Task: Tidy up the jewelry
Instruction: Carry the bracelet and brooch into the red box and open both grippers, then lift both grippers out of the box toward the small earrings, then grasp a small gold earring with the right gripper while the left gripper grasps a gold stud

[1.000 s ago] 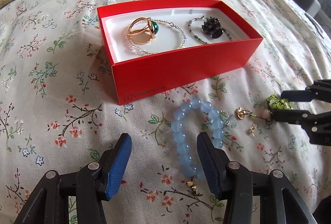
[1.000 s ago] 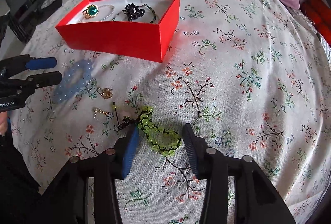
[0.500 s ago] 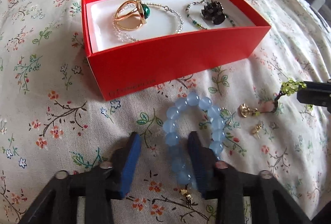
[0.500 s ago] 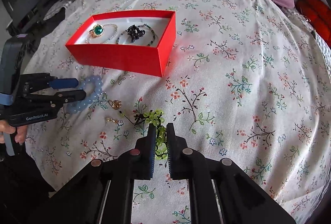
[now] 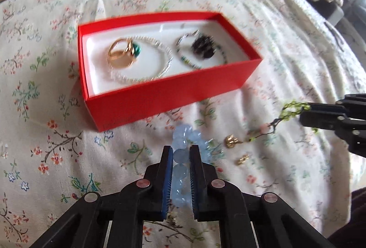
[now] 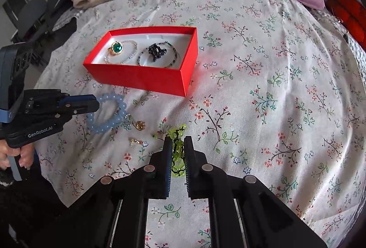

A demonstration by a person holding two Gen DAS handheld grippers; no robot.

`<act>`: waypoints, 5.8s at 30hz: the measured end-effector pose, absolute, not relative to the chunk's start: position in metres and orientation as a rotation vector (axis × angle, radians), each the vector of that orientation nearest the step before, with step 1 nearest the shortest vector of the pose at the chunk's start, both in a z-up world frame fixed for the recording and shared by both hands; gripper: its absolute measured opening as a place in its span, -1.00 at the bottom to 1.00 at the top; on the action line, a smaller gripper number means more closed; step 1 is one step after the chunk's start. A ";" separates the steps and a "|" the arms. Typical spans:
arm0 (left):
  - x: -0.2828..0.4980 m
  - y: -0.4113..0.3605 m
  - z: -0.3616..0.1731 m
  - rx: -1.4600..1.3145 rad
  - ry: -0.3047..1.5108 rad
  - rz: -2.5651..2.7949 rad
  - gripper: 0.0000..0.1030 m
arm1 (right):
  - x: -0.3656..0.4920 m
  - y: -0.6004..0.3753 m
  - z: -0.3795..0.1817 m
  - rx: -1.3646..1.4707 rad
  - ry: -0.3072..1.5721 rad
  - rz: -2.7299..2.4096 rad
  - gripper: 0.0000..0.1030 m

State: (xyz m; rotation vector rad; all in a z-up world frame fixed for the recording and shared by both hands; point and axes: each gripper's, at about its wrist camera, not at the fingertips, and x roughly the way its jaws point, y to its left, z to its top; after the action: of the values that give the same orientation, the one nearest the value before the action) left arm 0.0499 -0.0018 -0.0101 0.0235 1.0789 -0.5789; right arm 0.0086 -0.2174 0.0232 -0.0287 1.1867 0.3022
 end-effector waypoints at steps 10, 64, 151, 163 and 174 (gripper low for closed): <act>0.043 -0.005 0.027 0.007 1.021 -0.611 -0.83 | 0.013 -0.214 0.054 0.001 1.120 0.325 -0.90; 0.099 0.001 0.072 -0.193 0.903 -0.554 -0.83 | 0.067 -0.184 0.066 0.171 1.112 0.359 -0.82; 0.000 0.027 -0.007 0.199 1.060 -0.359 0.90 | 0.003 -0.205 0.002 -0.089 1.209 0.203 0.45; -0.025 0.018 -0.028 0.236 1.067 -0.511 0.89 | -0.031 -0.191 -0.031 -0.248 1.216 0.274 0.51; -0.005 0.006 -0.021 0.207 1.015 -0.567 0.53 | -0.026 -0.196 -0.049 -0.220 1.179 0.271 1.00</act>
State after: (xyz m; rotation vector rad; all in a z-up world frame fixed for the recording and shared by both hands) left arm -0.0048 0.0065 -0.0212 0.2069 1.0148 -0.5675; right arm -0.0261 -0.1965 -0.0485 -0.2197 1.1793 0.2711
